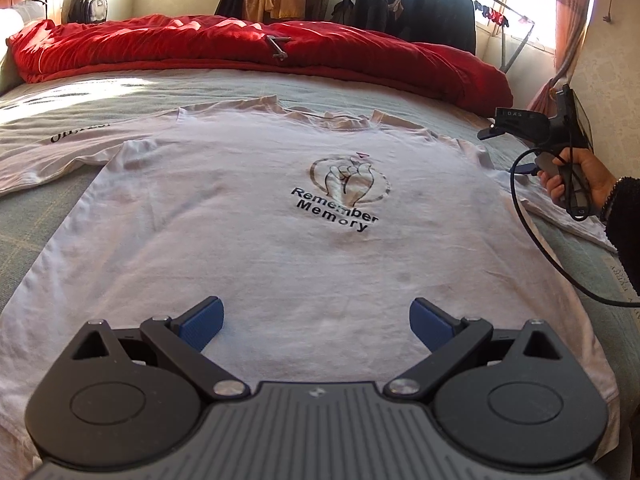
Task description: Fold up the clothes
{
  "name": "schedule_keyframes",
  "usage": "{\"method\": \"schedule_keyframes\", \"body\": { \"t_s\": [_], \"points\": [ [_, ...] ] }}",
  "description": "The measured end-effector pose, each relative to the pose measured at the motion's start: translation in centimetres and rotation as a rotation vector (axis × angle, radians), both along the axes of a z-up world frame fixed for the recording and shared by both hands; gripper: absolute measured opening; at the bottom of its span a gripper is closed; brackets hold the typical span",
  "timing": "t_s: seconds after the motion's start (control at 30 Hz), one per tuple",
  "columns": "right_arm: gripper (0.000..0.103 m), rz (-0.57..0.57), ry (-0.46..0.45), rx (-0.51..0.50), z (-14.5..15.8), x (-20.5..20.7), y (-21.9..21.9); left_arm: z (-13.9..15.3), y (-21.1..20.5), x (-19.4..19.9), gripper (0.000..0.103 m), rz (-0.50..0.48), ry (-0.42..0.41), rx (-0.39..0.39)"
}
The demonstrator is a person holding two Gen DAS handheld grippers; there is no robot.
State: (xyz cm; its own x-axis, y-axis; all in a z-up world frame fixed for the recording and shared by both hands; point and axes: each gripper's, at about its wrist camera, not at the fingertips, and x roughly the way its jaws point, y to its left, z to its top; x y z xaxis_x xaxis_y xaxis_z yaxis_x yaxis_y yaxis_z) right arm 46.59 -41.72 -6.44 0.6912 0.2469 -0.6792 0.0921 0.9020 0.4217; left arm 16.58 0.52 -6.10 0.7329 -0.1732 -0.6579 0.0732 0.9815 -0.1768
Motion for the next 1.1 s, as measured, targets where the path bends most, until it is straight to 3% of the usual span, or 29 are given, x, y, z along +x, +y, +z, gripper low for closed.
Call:
{"method": "schedule_keyframes", "body": {
  "t_s": [0.23, 0.43, 0.63, 0.87, 1.1],
  "points": [
    [0.103, 0.153, -0.068, 0.118, 2.7, -0.6, 3.6, 0.2, -0.4, 0.0, 0.099, -0.019, -0.007, -0.004],
    [0.103, 0.229, -0.087, 0.057, 3.1, -1.9, 6.6, 0.3, -0.4, 0.0, 0.099, -0.013, -0.012, 0.008],
    [0.103, 0.160, -0.092, 0.053, 3.0, -6.3, 1.3, 0.7, -1.6, -0.6, 0.099, -0.060, -0.021, 0.024],
    [0.103, -0.037, -0.048, 0.137, 2.0, -11.6, -7.9, 1.0, -3.5, -1.3, 0.099, -0.109, -0.021, 0.022],
    [0.103, -0.147, -0.006, 0.149, -0.5, -14.8, -10.7, 1.4, -4.4, -2.0, 0.099, -0.137, -0.021, 0.043]
  ]
}}
